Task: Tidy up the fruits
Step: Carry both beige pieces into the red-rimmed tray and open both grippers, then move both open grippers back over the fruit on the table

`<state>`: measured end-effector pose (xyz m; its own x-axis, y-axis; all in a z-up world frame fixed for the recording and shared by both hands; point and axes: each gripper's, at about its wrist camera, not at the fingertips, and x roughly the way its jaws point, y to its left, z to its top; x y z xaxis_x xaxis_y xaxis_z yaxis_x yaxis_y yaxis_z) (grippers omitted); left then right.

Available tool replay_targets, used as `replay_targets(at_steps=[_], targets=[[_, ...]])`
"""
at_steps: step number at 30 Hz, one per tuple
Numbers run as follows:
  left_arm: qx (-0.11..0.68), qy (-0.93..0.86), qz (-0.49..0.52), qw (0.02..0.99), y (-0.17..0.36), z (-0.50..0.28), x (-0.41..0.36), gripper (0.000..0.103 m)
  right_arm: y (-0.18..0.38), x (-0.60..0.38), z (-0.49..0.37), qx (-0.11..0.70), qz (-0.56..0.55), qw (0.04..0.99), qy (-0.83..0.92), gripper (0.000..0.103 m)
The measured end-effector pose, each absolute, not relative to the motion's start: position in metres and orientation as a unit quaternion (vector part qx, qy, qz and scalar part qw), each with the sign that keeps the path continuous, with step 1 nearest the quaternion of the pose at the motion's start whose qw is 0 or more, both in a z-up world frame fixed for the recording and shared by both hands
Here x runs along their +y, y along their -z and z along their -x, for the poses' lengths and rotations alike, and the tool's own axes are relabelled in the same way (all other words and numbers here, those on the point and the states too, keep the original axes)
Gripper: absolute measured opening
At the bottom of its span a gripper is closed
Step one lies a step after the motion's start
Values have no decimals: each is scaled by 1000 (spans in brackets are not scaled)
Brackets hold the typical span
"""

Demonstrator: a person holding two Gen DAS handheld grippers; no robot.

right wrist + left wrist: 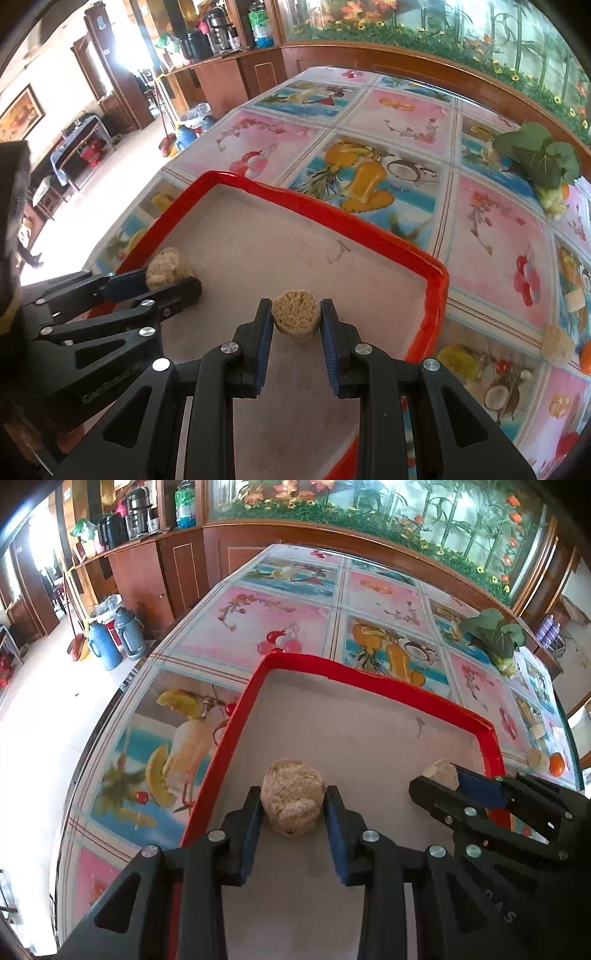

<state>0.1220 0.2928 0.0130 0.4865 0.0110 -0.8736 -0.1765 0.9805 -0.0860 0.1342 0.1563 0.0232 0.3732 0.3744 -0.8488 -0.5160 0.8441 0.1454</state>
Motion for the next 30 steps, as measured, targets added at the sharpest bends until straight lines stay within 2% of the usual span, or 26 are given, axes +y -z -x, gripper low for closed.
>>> replay_targets(at_steps=[9, 11, 15, 17, 20, 30], targets=[[505, -65, 72, 857, -13, -122, 289, 39, -21, 159, -136, 492, 83, 827, -261, 28], [507, -70, 67, 857, -13, -120, 288, 49, -22, 157, -135, 492, 84, 828, -257, 32], [498, -86, 51, 861, -19, -113, 284, 61, -27, 147, -130, 491, 77, 830, -255, 32], [497, -94, 46, 861, -21, -110, 282, 72, -30, 145, -126, 489, 80, 831, -254, 32], [494, -102, 36, 863, -25, -103, 279, 76, -34, 142, -119, 489, 86, 830, -253, 33], [498, -111, 32, 859, -35, -74, 271, 77, -51, 131, -88, 483, 100, 828, -267, 33]])
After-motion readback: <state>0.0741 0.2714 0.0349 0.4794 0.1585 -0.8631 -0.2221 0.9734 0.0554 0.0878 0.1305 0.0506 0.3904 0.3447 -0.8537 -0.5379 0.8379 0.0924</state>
